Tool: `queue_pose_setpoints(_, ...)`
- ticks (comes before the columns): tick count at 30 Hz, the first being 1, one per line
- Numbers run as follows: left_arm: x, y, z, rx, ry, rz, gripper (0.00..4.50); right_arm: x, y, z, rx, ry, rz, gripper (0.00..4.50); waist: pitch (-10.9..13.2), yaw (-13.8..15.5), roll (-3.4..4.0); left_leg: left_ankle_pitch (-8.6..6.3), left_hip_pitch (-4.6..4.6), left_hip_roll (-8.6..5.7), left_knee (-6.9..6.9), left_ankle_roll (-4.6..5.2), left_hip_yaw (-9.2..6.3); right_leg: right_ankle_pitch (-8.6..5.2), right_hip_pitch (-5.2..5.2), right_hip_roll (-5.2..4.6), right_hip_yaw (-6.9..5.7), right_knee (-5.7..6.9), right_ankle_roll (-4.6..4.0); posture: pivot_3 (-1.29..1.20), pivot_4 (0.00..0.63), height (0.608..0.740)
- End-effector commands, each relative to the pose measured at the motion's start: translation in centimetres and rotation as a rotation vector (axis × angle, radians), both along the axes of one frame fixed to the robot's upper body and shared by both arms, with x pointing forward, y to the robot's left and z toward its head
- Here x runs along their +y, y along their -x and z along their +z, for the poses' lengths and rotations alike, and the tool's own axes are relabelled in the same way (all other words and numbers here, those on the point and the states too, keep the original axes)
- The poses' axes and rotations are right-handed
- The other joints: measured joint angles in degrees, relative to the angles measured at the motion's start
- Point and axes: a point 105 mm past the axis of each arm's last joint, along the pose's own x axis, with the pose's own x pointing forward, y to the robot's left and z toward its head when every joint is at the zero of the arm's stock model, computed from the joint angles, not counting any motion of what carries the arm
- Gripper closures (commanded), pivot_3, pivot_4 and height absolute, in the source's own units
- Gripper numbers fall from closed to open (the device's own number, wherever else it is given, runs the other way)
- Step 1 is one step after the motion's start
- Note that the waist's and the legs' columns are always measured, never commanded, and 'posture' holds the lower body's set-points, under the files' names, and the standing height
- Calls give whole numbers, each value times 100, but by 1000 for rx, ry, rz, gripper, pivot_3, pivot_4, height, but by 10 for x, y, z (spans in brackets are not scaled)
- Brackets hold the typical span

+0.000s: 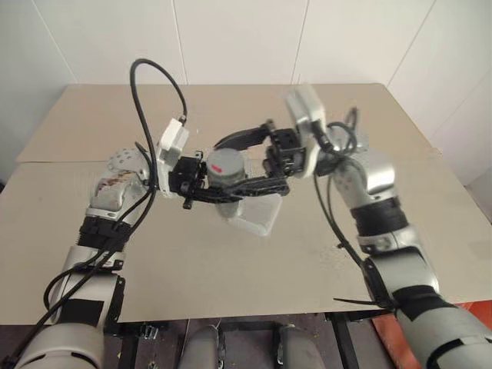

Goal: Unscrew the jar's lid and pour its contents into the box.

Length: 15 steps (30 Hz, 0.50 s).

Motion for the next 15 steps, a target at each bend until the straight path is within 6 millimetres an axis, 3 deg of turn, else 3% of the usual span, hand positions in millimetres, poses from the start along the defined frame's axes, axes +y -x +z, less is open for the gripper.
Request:
queue_pose_setpoints(1, 3, -11, 6, -40, 51, 102, 2576, -12, 15, 17, -69, -52, -141, 31, 0, 2, 0, 0, 0, 0, -1, 0, -1, 0, -1, 0, -1, 2, 0, 0, 150, 740)
queue_pose_setpoints(7, -6, -22, -3, -52, 45, 173, 2576, -2, 12, 14, -33, -61, -417, 31, 0, -61, 0, -14, 5, 1, -3, 24, -1, 0, -2, 1, 2, 12, 0, 0, 150, 740)
queue_pose_setpoints(15, -15, -17, -4, -49, 55, 144, 2576, 26, -1, 10, 6, -62, -534, 31, 0, -63, 0, -14, 6, -1, -2, 24, 0, 0, -5, 3, 5, 19, 0, 0, 150, 740)
